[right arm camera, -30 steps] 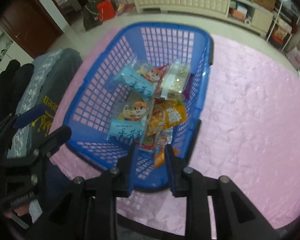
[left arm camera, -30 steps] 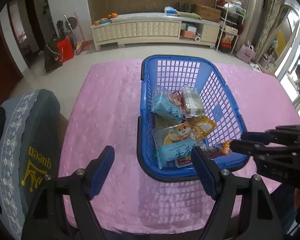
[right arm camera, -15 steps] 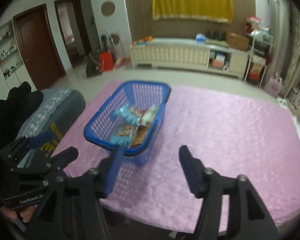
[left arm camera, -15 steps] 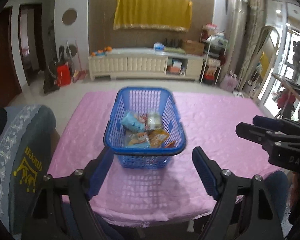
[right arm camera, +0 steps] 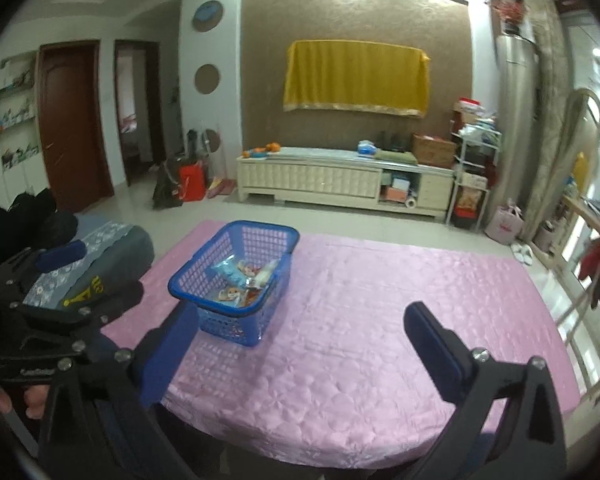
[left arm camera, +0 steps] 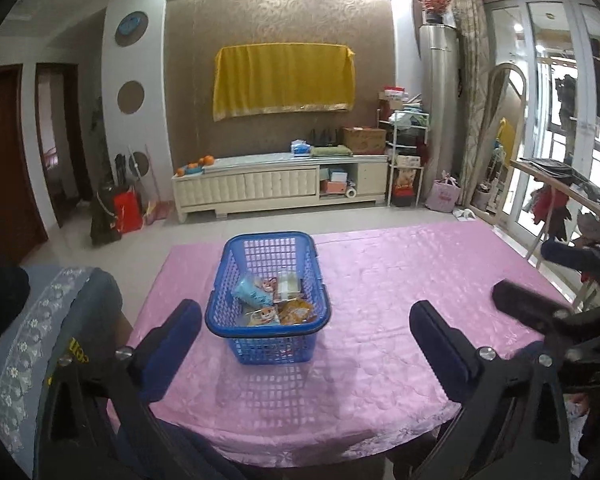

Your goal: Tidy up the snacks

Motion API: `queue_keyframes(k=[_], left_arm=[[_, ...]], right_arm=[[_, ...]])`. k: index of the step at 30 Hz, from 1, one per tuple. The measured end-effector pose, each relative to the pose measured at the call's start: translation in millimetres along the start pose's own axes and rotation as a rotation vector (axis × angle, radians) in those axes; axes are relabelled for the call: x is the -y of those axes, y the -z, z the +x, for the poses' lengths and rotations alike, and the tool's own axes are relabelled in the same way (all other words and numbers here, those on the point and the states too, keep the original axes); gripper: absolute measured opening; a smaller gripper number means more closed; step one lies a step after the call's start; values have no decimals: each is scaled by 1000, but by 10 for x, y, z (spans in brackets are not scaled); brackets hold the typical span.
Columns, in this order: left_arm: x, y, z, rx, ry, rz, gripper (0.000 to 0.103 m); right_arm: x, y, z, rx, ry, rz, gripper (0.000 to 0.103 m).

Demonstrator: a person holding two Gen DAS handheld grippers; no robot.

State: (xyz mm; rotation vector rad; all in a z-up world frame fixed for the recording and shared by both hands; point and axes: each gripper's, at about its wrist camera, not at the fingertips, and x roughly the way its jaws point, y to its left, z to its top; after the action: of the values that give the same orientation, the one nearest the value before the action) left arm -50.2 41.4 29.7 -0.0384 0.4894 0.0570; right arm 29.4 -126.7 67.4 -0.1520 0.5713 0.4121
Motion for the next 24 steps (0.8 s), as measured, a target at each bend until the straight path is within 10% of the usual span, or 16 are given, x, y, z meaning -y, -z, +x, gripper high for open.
queue_keyframes(k=[24], left_arm=[[199, 78, -108, 6, 13, 16, 103]], right_arm=[[140, 123, -227, 25, 3, 29, 103]])
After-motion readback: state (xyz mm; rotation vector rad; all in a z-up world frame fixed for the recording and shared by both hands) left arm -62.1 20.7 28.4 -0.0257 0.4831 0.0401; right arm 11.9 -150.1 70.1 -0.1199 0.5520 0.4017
